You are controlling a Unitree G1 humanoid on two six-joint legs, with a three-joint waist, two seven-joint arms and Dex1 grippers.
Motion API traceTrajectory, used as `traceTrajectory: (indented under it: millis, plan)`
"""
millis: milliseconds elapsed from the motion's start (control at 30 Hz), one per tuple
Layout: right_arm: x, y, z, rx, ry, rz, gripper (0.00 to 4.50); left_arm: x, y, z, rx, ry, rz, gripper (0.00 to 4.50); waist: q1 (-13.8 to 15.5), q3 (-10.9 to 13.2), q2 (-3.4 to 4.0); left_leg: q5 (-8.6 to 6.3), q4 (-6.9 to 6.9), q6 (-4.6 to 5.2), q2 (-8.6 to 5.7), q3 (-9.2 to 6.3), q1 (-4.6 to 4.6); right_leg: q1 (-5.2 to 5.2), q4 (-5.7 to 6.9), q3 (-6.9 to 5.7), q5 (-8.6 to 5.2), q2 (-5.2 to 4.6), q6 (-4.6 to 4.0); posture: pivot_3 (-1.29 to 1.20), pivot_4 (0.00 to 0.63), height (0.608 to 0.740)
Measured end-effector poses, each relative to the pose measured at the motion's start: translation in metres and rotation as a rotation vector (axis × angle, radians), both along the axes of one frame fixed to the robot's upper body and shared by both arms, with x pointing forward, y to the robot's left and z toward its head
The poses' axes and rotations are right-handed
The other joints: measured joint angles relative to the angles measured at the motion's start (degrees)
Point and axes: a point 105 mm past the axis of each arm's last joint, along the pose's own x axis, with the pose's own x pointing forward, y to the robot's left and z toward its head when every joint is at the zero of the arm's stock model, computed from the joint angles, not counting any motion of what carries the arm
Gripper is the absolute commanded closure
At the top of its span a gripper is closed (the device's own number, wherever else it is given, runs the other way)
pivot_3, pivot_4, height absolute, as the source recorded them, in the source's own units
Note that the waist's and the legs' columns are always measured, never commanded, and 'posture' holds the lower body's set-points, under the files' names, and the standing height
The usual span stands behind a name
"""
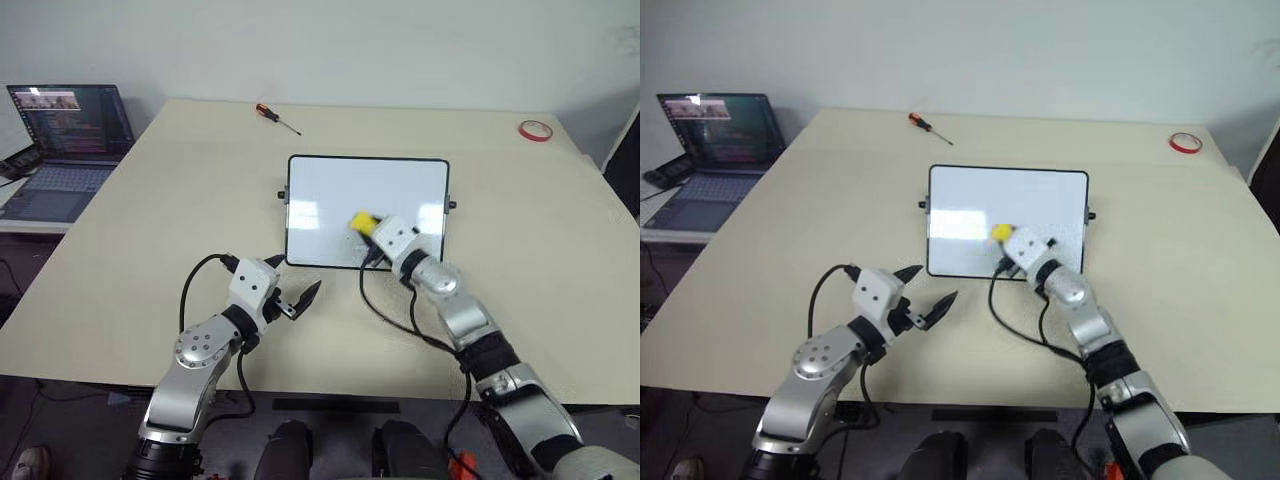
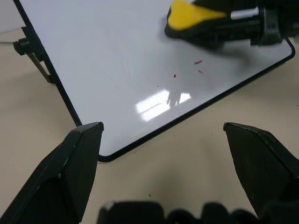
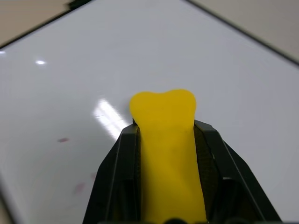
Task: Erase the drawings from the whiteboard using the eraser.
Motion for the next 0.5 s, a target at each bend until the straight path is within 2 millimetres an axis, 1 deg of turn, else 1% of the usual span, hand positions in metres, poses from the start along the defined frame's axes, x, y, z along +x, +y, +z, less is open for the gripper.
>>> traceTrajectory:
  millis: [67,167,233,300,367,433,500]
  plan:
    - [-0.001,0.000,-0.001,-0.005,-0.001,0.003,3.29,0.000,0.000,0.000,0.000,0.000,-0.001,0.00,-0.12,-0.01,-0.01,0.00,-0.01,0.00,0.00,0.03,0.00,-0.01,0.00,0.02,0.00,0.00,0.00,0.00,0.150,0.740]
    - [-0.004,0.001,-0.008,-0.021,0.020,0.026,3.29,0.000,0.000,0.000,0.000,0.001,-0.002,0.00,-0.19,-0.02,-0.02,0.00,-0.01,0.00,0.02,0.02,0.01,0.00,0.01,0.01,0.00,0.00,0.00,0.00,0.150,0.740]
    - [-0.014,0.006,-0.021,-0.050,0.071,0.093,3.29,0.000,0.000,0.000,0.000,0.001,-0.002,0.00,-0.27,-0.12,-0.05,-0.01,-0.01,0.01,0.03,0.02,0.03,0.02,0.01,0.01,0.00,-0.01,0.00,0.00,0.150,0.740]
    - [-0.031,0.016,-0.041,-0.075,0.147,0.189,3.29,0.000,0.000,0.000,0.000,0.001,-0.002,0.00,-0.43,-0.22,-0.12,-0.01,-0.03,0.01,0.06,0.02,0.07,0.04,0.00,0.02,0.00,-0.01,0.00,0.00,0.150,0.740]
    - [-0.043,0.025,-0.057,-0.102,0.210,0.259,3.29,0.000,-0.001,0.000,0.001,0.001,-0.003,0.00,-0.68,-0.23,-0.10,-0.01,-0.03,0.01,0.10,0.03,0.15,0.05,0.02,0.11,0.00,-0.01,-0.01,0.00,0.150,0.740]
    - [-0.045,0.026,-0.060,-0.122,0.232,0.275,3.29,0.000,-0.002,-0.001,0.001,0.002,-0.007,0.00,-0.83,-0.23,-0.10,0.00,-0.02,0.01,0.11,0.03,0.34,0.19,0.02,0.12,0.01,0.00,-0.02,0.00,0.150,0.740]
    - [-0.042,0.021,-0.061,-0.145,0.242,0.267,3.29,-0.001,-0.002,-0.001,0.002,0.003,-0.011,0.00,-0.62,-0.23,-0.09,0.00,-0.03,0.02,0.11,0.02,0.73,0.65,-0.06,0.03,-0.02,0.00,-0.04,0.00,0.150,0.740]
